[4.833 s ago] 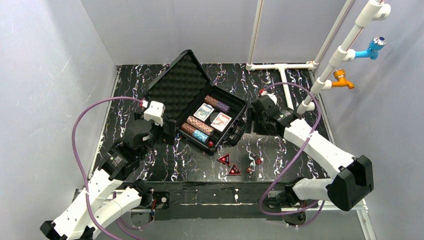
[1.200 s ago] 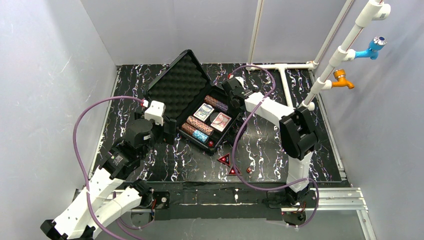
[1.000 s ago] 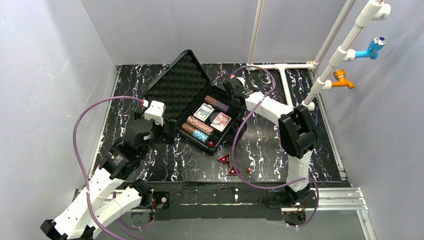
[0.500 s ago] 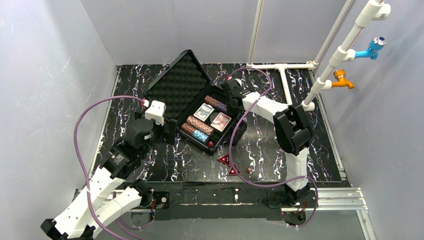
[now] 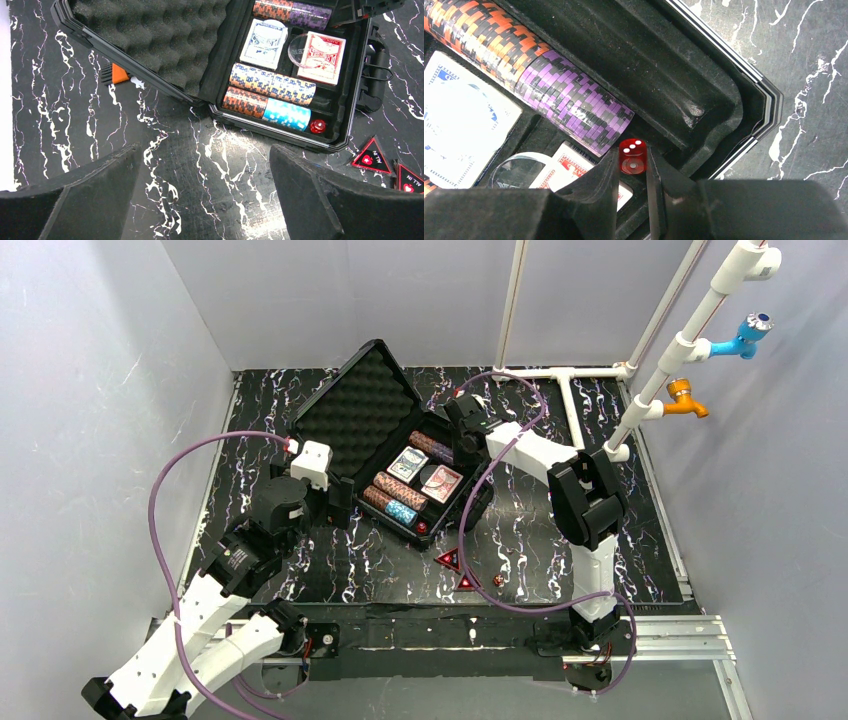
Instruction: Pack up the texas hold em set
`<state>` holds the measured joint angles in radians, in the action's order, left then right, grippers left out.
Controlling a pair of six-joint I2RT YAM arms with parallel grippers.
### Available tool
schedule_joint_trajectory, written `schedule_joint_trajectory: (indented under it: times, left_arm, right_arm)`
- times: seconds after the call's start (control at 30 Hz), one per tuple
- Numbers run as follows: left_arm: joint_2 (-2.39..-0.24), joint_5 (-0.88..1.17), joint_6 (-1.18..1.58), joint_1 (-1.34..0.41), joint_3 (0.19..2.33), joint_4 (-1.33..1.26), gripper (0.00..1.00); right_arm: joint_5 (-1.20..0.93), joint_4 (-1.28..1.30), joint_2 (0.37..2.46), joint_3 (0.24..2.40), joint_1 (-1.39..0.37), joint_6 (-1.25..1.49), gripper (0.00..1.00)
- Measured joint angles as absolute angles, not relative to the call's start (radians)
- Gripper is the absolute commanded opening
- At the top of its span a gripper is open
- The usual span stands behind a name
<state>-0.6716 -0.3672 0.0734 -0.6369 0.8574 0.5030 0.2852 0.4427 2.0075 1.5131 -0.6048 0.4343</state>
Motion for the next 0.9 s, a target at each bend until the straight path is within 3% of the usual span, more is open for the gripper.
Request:
schedule_joint_trajectory:
  times: [0.4, 0.67, 0.9]
  left_arm:
    - [-0.673, -0.37, 0.071, -0.637, 0.857, 0.503, 0.99]
    - [-0.673, -0.373, 0.07, -0.637, 0.857, 0.503, 0.99]
    - [-0.673, -0.375, 0.07, -0.637, 0.857, 0.503, 0.99]
  right_arm:
    - [0.268, 0.438, 2.008, 1.513, -0.6, 0.419, 0.02]
    - [0.246, 0.437, 2.008, 1.513, -0.591, 0.419, 0.32]
    - [0.236, 0.441, 2.008, 1.513, -0.589, 0.414, 0.44]
